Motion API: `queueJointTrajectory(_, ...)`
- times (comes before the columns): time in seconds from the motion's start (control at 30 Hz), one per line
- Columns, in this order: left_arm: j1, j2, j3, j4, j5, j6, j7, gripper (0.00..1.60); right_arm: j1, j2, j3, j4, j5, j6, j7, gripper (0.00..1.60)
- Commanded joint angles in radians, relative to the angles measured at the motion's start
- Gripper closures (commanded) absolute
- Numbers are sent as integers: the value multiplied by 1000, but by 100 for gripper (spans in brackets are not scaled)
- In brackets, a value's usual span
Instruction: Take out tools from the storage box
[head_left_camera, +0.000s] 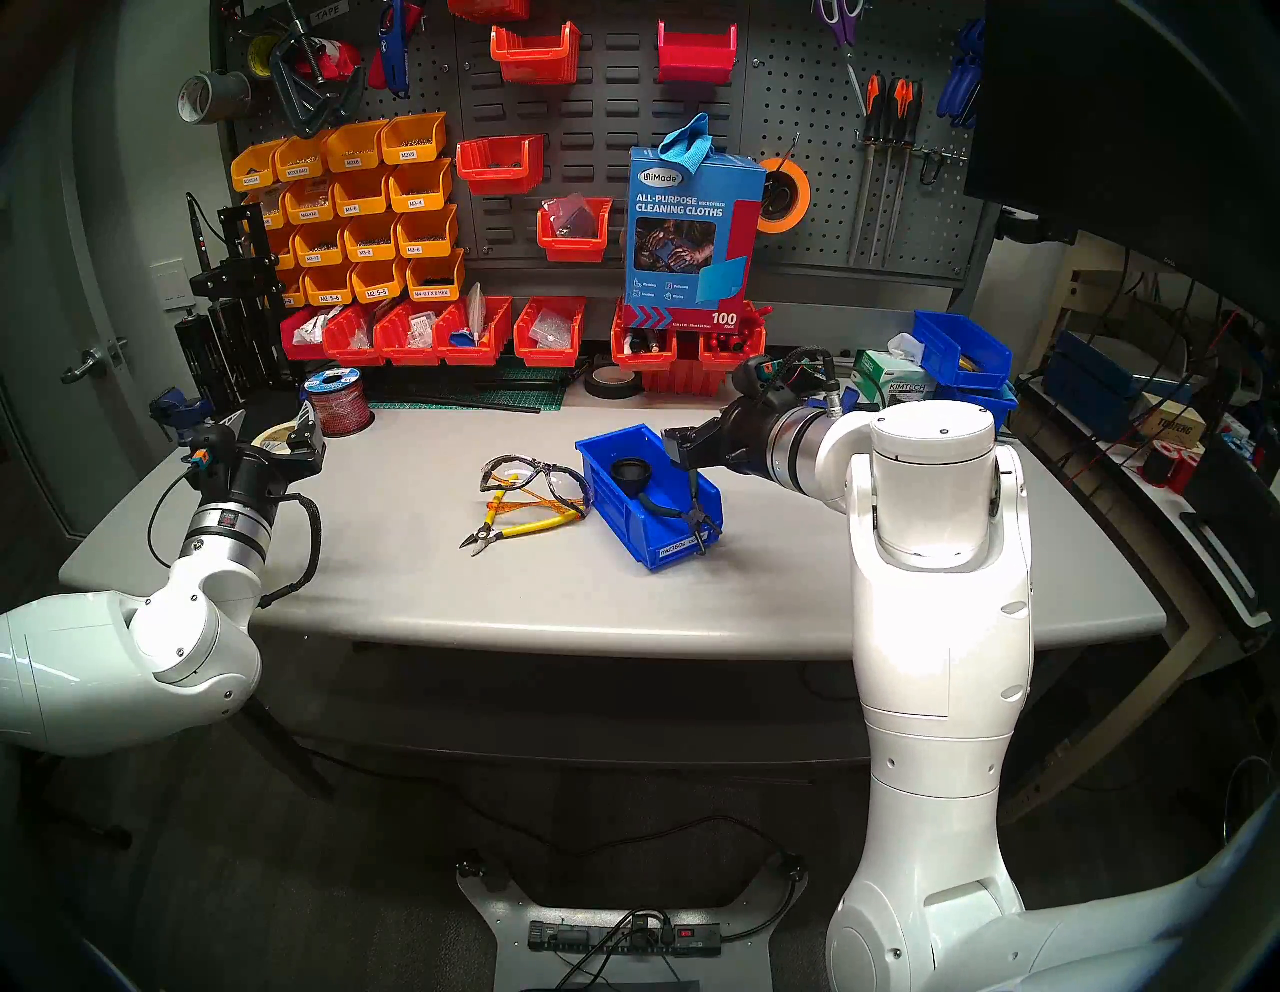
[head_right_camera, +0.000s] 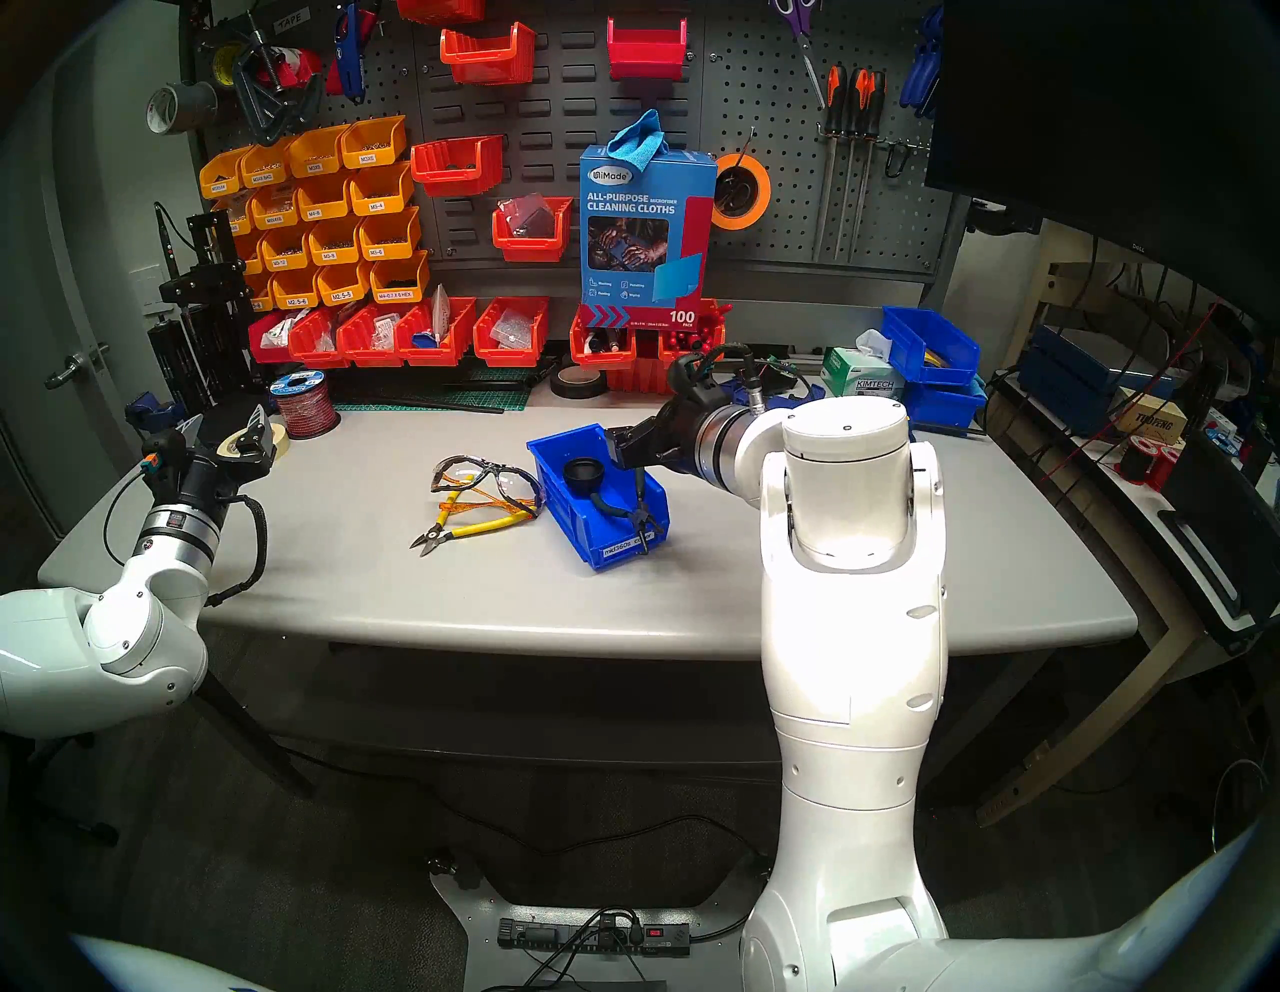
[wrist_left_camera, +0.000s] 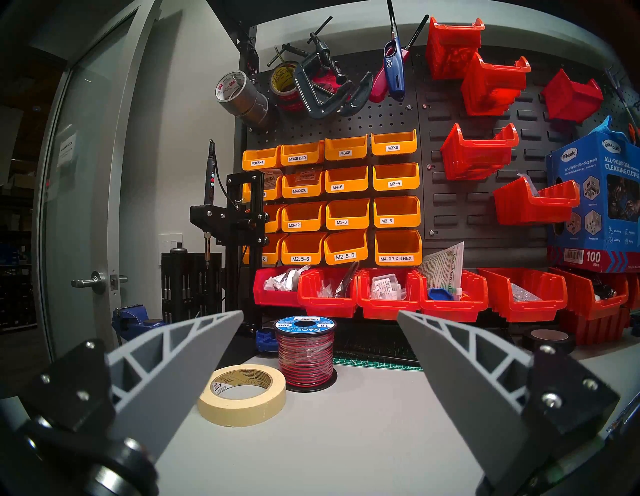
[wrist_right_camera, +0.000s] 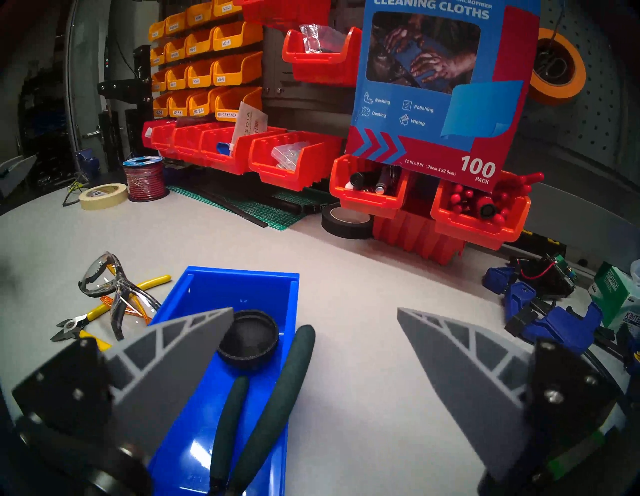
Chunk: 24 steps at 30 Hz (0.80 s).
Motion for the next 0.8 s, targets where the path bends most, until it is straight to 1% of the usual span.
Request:
queueJointTrajectory(0.0,-12,-1,-10,2,1,-2,1,0,111,-34,28,17,24,-81,-47,0)
queueJointTrajectory(0.13,-12,-1,-10,2,0,-2,1,0,146,-44,40,58,42,-126,-71,0)
queueJointTrajectory(0.2,-12,-1,-10,2,0,-2,1,0,177,-48,47,90,52,-147,-82,0)
queueJointTrajectory(0.23,-12,-1,-10,2,0,-2,1,0,174,-51,49,94,58,-162,-90,0)
queueJointTrajectory(0.33,-12,-1,-10,2,0,-2,1,0,208,-49,55,128,69,-196,-105,0)
queueJointTrajectory(0.4,-12,-1,-10,2,0,-3,1,0,249,-51,60,159,77,-206,-112,0)
queueJointTrajectory(0.43,-12,-1,-10,2,0,-3,1,0,231,-55,59,149,82,-220,-122,0)
queueJointTrajectory(0.47,-12,-1,-10,2,0,-3,1,0,263,-53,62,176,83,-219,-122,0)
queueJointTrajectory(0.5,-13,-1,-10,2,0,-3,1,0,255,-57,61,176,89,-228,-129,0)
queueJointTrajectory(0.6,-14,-1,-10,2,0,-3,2,0,299,-56,68,243,104,-231,-134,0)
queueJointTrajectory(0.63,-14,-1,-10,2,0,-3,2,0,294,-56,68,251,110,-237,-138,0)
queueJointTrajectory(0.67,-14,-1,-10,2,0,-3,2,0,315,-52,71,282,110,-225,-134,0)
queueJointTrajectory(0.73,-16,-1,-9,2,-1,-3,2,0,327,-44,75,323,119,-216,-129,0)
queueJointTrajectory(0.77,-17,-1,-8,2,-1,-3,2,0,346,-36,78,355,121,-198,-116,0)
